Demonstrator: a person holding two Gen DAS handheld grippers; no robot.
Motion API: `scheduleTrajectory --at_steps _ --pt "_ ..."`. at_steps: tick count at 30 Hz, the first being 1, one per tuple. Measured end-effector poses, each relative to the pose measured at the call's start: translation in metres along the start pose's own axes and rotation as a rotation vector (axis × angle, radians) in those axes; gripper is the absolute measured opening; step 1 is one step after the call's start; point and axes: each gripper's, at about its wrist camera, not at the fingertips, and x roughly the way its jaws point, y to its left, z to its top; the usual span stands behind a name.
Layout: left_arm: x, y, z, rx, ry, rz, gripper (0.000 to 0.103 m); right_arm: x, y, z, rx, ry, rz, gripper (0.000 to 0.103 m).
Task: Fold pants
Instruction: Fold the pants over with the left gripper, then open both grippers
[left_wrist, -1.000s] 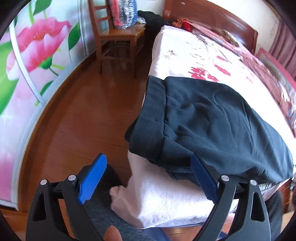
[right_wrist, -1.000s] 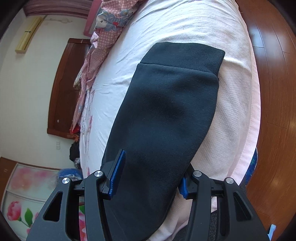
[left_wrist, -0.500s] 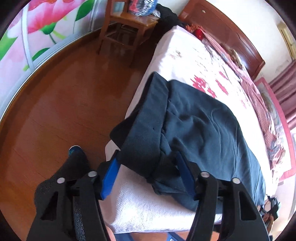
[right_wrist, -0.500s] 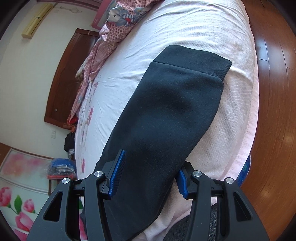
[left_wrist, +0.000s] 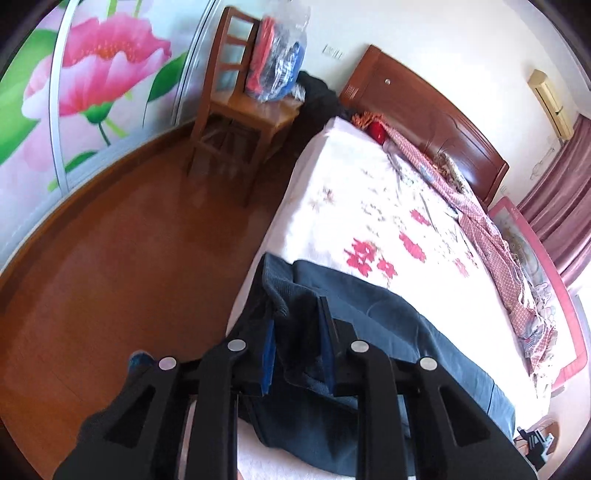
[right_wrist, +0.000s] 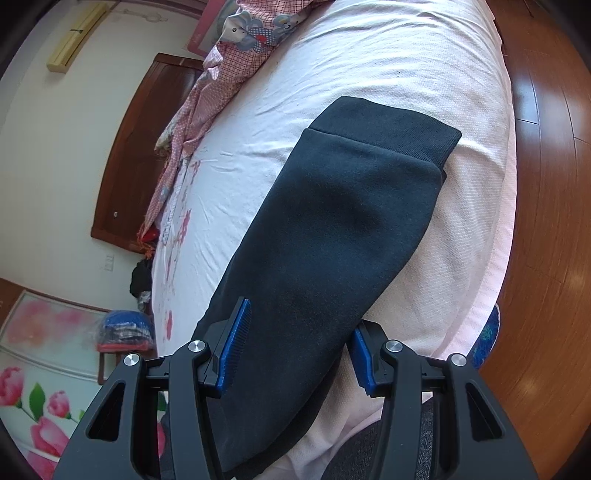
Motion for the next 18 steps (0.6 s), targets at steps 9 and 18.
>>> scheduleTrajectory --at_steps 9,18 --pt "0.050 0.055 -0.046 0.041 0.177 0.120 0.023 0.001 -0.003 -0.002 0.008 0.007 0.002 0.050" --pt "0.007 0.030 -0.036 0.316 0.072 0.420 0.071 -0.007 0.002 -0.002 0.015 0.017 -0.012 0.050"
